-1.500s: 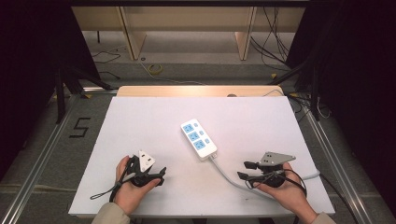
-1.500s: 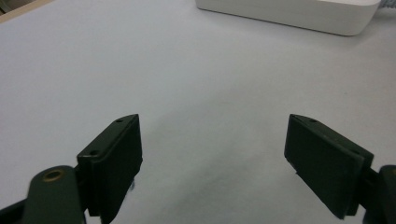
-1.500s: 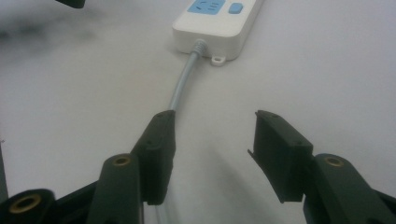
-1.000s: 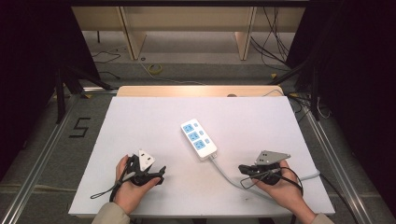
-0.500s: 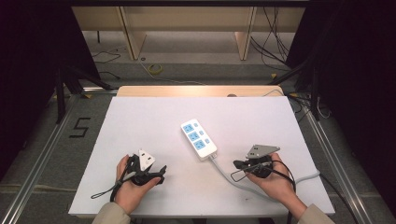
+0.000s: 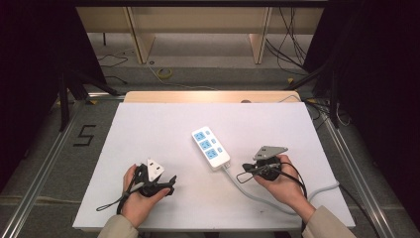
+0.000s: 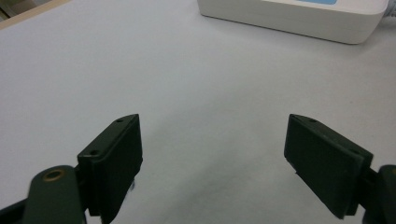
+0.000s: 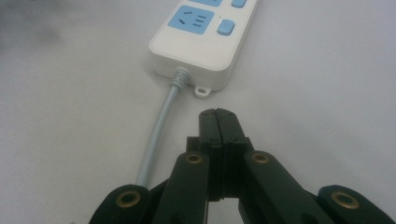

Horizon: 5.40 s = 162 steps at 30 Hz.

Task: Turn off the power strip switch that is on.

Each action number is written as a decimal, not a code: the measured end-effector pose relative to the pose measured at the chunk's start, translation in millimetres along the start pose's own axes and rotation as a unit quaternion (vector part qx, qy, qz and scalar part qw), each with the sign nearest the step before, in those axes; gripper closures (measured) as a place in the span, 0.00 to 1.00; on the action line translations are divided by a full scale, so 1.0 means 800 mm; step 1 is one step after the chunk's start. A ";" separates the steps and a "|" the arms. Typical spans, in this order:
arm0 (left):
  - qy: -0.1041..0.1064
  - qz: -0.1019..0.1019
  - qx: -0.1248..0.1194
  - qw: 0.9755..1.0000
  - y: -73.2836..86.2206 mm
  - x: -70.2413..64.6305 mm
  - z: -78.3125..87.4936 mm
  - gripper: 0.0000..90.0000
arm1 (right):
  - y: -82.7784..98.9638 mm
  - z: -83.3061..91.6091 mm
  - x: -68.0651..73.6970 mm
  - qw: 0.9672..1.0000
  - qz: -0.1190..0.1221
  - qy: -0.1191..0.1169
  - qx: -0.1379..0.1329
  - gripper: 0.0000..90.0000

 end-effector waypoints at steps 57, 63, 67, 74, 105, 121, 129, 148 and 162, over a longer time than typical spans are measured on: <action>0.004 -0.011 0.002 1.000 -0.001 -0.003 -0.003 0.20 | -0.052 -0.051 -0.016 1.000 0.003 0.012 0.028 1.00; 0.005 -0.010 0.003 1.000 0.000 -0.003 -0.003 0.20 | -0.059 -0.058 -0.018 0.999 0.004 0.015 0.029 1.00; 0.005 -0.011 0.003 1.000 0.000 -0.004 -0.003 0.20 | -0.063 -0.062 -0.019 0.999 0.005 0.016 0.029 1.00; 0.006 -0.011 0.005 1.000 0.001 -0.005 -0.004 0.20 | -0.068 -0.069 -0.021 0.999 0.009 0.018 0.033 1.00; 0.007 -0.010 0.004 1.000 0.001 -0.005 -0.003 0.20 | -0.084 -0.101 -0.034 0.999 0.004 0.026 0.045 1.00; 0.008 -0.014 0.006 1.000 0.001 -0.005 -0.003 0.20 | -0.089 -0.118 -0.038 0.998 0.003 0.030 0.051 1.00; 0.008 -0.013 0.006 1.000 0.001 -0.005 -0.003 0.20 | -0.092 -0.126 -0.039 0.998 0.001 0.030 0.053 1.00; 0.009 -0.012 0.005 1.000 0.001 -0.005 -0.003 0.20 | -0.100 -0.143 -0.041 0.998 0.003 0.031 0.058 1.00; 0.010 -0.011 0.005 1.000 0.001 -0.005 -0.003 0.20 | -0.107 -0.153 -0.041 0.998 0.006 0.032 0.060 1.00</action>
Point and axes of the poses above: each handheld gripper's, and its own axes: z roughly backward along the jaws, y roughly out of its underside, x roughly to its left, the point moved 5 cm from there along -z, roughly forward along the jaws, and after that the axes turned 14 degrees about -x, right-handed, at the moved point
